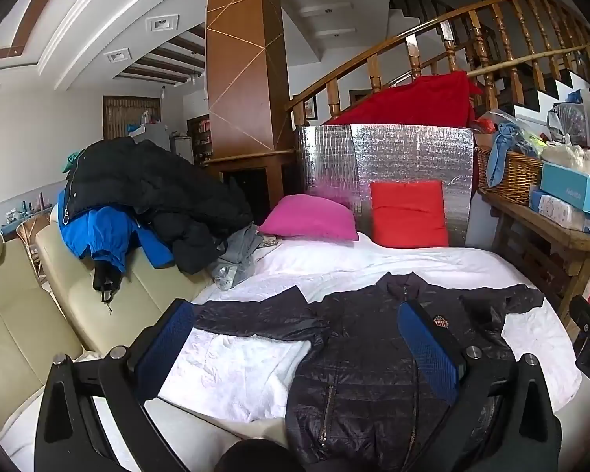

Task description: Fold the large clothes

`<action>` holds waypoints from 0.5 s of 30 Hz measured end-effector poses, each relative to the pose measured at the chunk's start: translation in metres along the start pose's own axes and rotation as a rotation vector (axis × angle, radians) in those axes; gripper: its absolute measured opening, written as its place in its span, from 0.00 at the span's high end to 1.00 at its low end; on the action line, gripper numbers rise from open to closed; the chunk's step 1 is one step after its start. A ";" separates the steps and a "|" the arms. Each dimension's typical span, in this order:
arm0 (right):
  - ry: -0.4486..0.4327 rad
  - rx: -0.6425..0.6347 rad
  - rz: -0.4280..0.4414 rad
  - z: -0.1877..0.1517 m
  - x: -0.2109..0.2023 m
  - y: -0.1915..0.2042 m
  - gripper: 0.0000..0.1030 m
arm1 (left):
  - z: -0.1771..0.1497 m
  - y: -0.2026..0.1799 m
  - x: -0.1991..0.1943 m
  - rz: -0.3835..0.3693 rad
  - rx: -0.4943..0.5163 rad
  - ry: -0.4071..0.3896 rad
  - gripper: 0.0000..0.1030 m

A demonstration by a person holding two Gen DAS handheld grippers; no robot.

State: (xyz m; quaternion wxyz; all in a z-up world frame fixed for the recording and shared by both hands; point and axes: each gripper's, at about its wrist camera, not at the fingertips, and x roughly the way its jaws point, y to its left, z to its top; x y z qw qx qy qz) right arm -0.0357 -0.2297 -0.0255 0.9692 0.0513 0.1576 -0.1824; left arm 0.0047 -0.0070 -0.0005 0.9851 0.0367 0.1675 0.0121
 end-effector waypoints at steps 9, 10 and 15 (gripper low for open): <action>0.005 -0.002 0.003 -0.001 0.002 -0.003 0.00 | -0.001 -0.001 0.000 0.004 0.001 -0.011 0.00; 0.005 -0.004 0.002 -0.001 0.002 -0.004 0.00 | -0.001 0.000 0.000 -0.002 -0.002 -0.010 0.00; 0.011 -0.010 0.001 -0.006 0.001 -0.002 0.00 | -0.005 0.002 0.005 -0.014 -0.004 0.008 0.00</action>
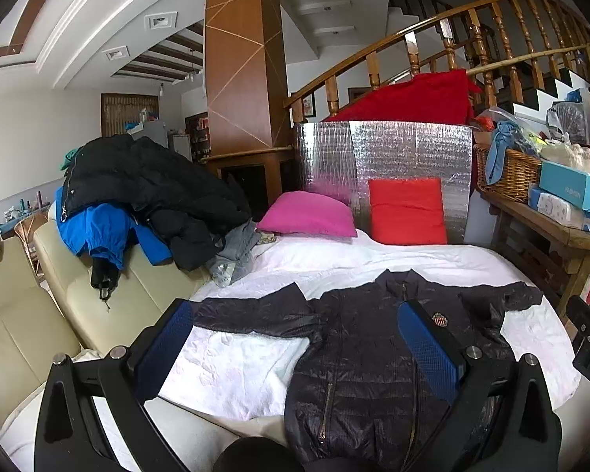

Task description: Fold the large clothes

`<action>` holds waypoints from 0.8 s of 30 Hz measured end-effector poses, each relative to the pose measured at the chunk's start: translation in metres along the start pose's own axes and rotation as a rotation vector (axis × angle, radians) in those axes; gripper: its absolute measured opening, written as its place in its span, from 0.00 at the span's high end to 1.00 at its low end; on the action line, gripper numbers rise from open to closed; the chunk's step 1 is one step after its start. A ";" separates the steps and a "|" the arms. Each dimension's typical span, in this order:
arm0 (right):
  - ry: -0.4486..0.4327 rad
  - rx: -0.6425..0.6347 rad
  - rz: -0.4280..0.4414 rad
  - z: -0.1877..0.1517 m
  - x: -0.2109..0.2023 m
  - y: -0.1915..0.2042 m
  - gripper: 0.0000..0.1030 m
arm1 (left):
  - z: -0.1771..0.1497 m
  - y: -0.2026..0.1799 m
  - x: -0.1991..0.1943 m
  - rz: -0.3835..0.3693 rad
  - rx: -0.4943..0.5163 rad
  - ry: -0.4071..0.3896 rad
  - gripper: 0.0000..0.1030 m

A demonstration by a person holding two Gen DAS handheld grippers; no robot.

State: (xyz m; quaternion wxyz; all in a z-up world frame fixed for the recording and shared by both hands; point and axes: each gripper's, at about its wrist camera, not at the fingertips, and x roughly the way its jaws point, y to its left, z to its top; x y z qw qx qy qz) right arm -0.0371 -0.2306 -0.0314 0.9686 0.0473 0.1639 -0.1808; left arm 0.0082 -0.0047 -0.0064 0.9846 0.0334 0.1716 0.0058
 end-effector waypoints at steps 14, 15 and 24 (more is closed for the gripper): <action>0.027 -0.024 0.005 -0.001 0.010 0.012 0.00 | -0.005 0.004 0.007 0.003 -0.010 0.021 0.00; 0.028 -0.024 0.005 -0.001 0.010 0.012 0.00 | -0.006 0.004 0.007 0.003 -0.011 0.022 0.00; 0.038 -0.028 0.006 -0.003 0.013 0.011 0.00 | -0.006 0.006 0.009 0.003 -0.017 0.029 0.00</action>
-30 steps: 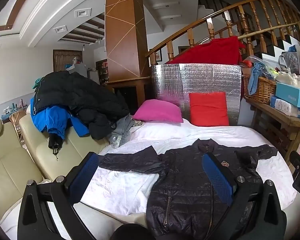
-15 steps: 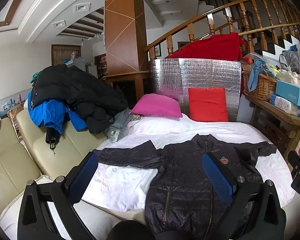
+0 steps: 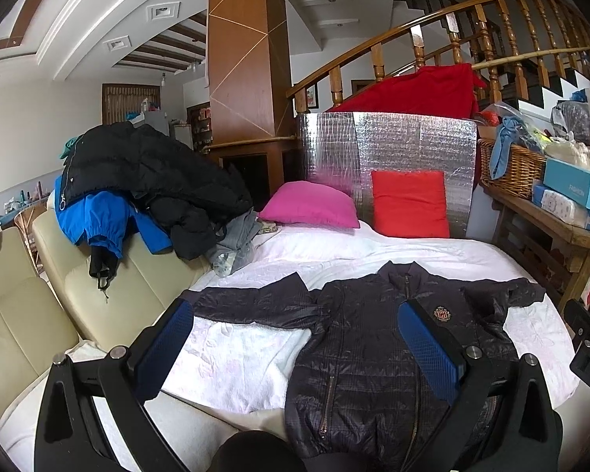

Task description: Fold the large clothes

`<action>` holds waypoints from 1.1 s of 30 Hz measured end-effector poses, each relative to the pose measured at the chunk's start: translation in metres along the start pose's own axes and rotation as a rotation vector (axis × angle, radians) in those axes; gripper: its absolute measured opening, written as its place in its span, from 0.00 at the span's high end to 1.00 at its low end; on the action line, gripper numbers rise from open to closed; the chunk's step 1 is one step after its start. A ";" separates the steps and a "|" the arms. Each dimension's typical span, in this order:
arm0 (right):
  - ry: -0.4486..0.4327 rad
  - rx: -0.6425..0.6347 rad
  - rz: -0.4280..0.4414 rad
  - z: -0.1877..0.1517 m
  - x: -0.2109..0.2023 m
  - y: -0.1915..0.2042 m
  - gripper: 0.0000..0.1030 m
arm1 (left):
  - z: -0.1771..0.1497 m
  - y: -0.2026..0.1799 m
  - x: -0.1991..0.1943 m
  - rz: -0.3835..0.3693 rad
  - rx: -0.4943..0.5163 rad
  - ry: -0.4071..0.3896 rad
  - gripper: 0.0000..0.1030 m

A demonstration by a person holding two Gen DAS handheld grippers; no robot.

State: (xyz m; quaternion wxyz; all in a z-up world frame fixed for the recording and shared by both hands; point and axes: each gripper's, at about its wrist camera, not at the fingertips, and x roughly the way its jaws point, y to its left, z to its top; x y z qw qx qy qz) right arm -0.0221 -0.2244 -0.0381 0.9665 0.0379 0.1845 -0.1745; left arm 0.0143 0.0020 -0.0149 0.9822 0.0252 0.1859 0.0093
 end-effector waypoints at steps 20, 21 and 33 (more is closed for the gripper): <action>0.010 -0.012 0.007 -0.001 0.004 0.004 0.00 | -0.001 0.004 0.004 -0.003 -0.001 0.010 0.00; 0.011 -0.011 0.007 -0.001 0.005 0.004 0.00 | -0.001 0.003 0.004 -0.002 0.000 0.010 0.00; 0.013 -0.014 0.008 -0.002 0.006 0.004 0.00 | 0.000 0.002 0.004 0.001 0.003 0.011 0.00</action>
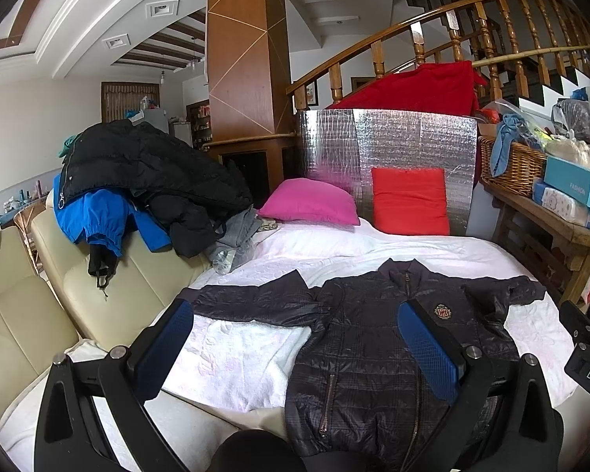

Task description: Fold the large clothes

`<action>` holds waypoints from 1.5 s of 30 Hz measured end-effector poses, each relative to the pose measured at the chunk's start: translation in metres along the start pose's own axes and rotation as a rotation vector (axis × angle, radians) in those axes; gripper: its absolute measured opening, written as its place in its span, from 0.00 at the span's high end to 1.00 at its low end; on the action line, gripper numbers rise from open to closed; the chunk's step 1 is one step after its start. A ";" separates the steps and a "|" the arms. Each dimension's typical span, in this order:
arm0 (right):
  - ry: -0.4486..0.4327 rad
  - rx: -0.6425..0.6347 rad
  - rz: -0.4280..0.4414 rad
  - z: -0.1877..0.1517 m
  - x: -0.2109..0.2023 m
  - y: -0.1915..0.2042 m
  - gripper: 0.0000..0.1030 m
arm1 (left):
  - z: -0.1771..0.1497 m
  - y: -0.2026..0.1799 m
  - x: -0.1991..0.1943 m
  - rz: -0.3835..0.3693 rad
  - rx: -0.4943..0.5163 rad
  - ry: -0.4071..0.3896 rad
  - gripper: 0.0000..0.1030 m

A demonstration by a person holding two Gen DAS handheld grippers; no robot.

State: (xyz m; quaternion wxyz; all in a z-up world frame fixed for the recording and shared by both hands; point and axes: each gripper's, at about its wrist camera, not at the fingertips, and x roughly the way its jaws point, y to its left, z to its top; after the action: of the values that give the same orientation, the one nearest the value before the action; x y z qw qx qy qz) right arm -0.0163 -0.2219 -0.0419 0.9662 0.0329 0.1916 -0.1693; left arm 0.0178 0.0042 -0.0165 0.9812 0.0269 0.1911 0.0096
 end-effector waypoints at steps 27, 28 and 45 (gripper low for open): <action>0.197 0.229 0.071 0.002 0.219 -0.118 0.00 | -0.026 -0.060 0.240 -0.082 -0.007 0.387 0.00; 0.214 0.271 0.111 0.000 0.238 -0.134 0.00 | -0.030 -0.066 0.258 -0.090 -0.007 0.412 0.00; 0.289 1.129 0.193 -0.073 0.472 -0.325 0.00 | -0.072 -0.155 0.410 -0.012 0.161 0.437 0.00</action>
State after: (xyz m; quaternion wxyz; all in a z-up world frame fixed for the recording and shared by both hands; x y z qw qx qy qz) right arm 0.2567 -0.6669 -0.2890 0.7744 0.5821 0.1975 -0.1501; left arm 0.3715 -0.1349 -0.2457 0.9111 0.1012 0.3994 -0.0062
